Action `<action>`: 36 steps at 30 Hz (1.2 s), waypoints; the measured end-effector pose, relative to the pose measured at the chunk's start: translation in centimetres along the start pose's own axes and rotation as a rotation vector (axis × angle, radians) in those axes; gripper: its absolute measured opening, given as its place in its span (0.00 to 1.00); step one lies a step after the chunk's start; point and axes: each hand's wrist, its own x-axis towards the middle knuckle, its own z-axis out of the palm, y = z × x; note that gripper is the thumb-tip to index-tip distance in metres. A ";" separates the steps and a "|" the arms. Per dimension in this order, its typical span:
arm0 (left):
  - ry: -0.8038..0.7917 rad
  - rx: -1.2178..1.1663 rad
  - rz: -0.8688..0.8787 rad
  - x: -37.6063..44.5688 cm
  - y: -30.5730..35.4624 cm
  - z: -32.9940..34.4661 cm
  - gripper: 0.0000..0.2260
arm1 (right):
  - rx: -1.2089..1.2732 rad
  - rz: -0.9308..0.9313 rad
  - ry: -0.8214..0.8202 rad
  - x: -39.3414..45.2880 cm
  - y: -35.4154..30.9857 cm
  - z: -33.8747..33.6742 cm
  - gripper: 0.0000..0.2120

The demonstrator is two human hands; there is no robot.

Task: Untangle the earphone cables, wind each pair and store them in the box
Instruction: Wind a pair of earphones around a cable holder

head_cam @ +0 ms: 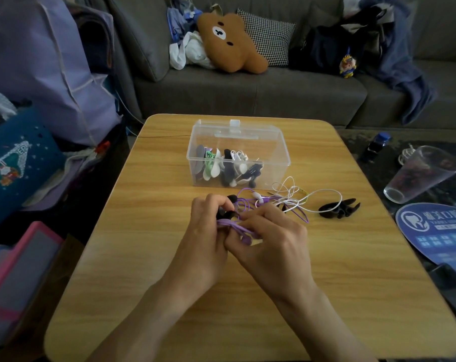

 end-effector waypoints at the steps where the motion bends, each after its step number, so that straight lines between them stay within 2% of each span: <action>1: -0.010 0.006 0.000 0.1 0.0 -0.1 0.21 | 0.006 -0.025 -0.004 0.0 0.0 -0.1 0.04; 6: -0.087 0.025 -0.005 0.0 -0.4 -0.5 0.17 | 0.108 -0.109 -0.083 -0.2 0.9 -0.1 0.03; 12: -0.291 0.141 0.019 0.0 -0.6 -2.1 0.13 | 0.189 -0.087 -0.212 -0.7 1.7 0.1 0.03; 16: -0.348 0.133 0.000 0.6 -0.8 -3.5 0.07 | 0.319 -0.010 -0.259 -0.8 1.8 0.2 0.06; 19: -0.373 0.125 -0.039 0.9 -0.8 -4.4 0.04 | 0.402 0.139 -0.312 -0.5 1.5 0.2 0.06; 23: -0.387 0.116 -0.074 1.1 -0.8 -5.1 0.04 | 0.507 0.339 -0.392 -0.4 1.3 0.3 0.06; 30: -0.410 0.124 -0.139 1.0 -0.9 -5.6 0.03 | 0.608 0.459 -0.441 -0.6 1.3 1.0 0.08; 36: -0.299 0.087 -0.146 0.9 -0.6 -4.7 0.06 | 0.566 0.496 -0.401 -0.4 1.0 1.1 0.04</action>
